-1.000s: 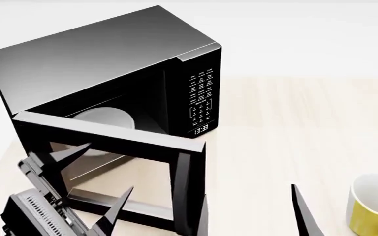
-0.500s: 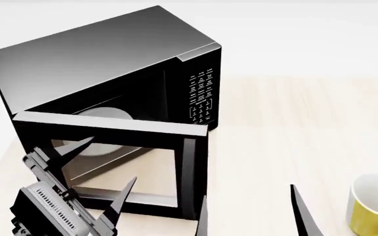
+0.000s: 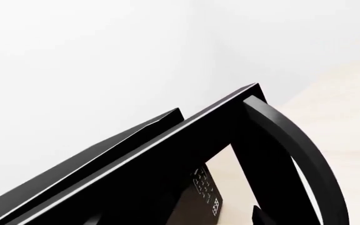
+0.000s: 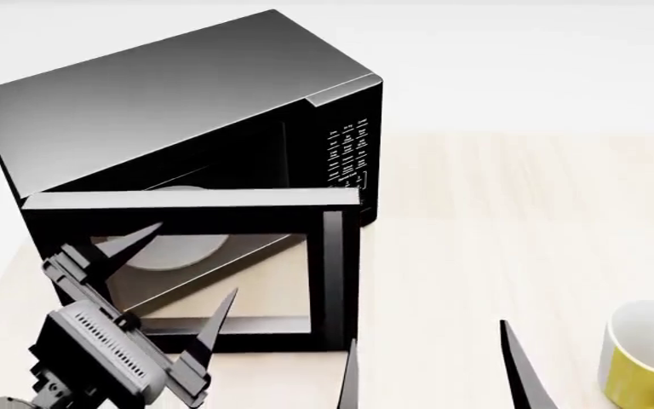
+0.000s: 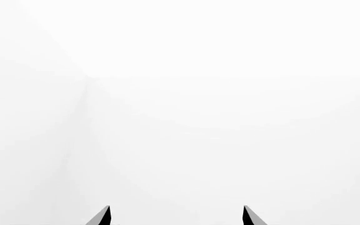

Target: Close the microwave.

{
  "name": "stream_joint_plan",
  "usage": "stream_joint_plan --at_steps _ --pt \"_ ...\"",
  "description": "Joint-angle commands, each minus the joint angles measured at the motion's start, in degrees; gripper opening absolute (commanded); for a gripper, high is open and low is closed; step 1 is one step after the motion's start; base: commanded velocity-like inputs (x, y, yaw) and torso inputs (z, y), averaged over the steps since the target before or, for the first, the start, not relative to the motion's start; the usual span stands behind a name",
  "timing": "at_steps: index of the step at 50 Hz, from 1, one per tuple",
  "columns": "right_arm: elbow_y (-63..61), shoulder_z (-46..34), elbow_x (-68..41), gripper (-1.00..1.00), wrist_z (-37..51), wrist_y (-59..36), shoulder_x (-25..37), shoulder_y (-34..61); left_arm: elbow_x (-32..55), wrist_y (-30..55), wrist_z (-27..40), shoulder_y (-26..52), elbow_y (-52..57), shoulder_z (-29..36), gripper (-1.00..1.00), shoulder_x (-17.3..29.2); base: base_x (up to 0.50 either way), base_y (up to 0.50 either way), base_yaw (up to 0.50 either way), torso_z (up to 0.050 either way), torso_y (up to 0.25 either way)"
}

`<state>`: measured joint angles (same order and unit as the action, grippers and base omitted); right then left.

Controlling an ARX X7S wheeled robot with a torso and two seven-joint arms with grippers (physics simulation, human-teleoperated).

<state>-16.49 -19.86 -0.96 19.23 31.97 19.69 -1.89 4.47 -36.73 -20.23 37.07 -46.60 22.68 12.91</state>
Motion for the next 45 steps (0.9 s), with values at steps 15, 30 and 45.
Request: stream_joint_plan --at_steps 15,30,45 --pt "0.2 0.1 0.3 1.0 -0.3 -0.1 0.0 0.2 -0.9 -3.2 3.3 3.6 -7.9 -2.1 1.0 -2.1 0.0 0.0 0.0 0.0 0.0" --pt "0.2 -0.2 0.4 1.0 -0.2 0.0 0.3 0.1 -1.9 -6.1 5.8 6.3 -13.7 -2.2 1.0 -3.4 0.0 0.0 0.0 0.0 0.0" --pt "0.2 -0.5 0.3 1.0 0.1 0.0 0.6 0.1 -2.5 -9.0 8.6 9.3 -20.4 -2.4 1.0 -4.5 0.0 0.0 0.0 0.0 0.0"
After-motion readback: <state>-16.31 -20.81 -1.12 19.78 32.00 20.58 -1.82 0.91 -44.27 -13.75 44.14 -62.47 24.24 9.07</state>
